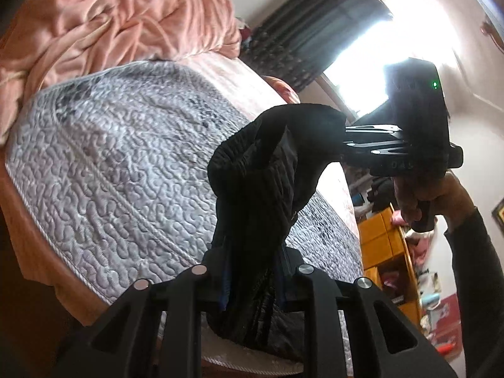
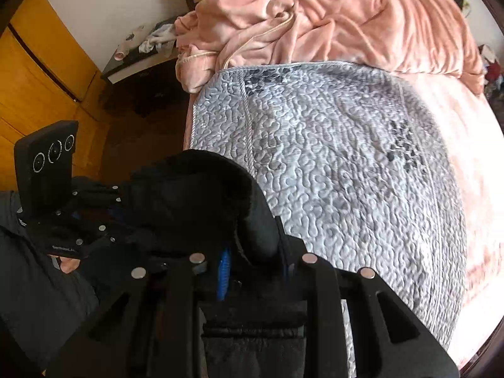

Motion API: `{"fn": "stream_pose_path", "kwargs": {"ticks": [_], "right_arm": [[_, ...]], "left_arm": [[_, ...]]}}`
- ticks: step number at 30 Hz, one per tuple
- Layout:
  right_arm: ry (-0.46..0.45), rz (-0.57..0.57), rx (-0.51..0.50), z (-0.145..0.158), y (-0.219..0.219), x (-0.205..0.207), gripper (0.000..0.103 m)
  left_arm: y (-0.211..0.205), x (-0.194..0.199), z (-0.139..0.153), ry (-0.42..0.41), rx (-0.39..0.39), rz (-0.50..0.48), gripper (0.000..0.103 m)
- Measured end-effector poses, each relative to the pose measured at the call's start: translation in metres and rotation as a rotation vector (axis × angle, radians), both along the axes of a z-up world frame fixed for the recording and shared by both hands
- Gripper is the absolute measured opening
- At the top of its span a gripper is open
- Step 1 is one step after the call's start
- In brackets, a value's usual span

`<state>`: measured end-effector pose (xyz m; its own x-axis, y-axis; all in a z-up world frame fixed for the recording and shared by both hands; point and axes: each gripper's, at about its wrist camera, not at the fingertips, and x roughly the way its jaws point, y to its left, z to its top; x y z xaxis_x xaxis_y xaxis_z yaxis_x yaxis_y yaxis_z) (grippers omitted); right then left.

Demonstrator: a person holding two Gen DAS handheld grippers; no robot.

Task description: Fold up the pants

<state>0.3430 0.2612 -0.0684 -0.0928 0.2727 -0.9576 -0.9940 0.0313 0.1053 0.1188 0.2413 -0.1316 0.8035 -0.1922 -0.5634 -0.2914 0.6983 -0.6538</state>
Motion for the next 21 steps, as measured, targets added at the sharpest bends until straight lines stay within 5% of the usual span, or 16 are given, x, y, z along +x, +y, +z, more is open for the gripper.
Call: {"fn": "stream_pose_path", "kwargs": {"ticks": [21], "right_arm": [[-0.067,-0.076,0.097,0.044,-0.087,-0.009,0.023]], "left_arm": [[-0.082,0.002,0.058,-0.035,0.194,-0.133,0.021]]}}
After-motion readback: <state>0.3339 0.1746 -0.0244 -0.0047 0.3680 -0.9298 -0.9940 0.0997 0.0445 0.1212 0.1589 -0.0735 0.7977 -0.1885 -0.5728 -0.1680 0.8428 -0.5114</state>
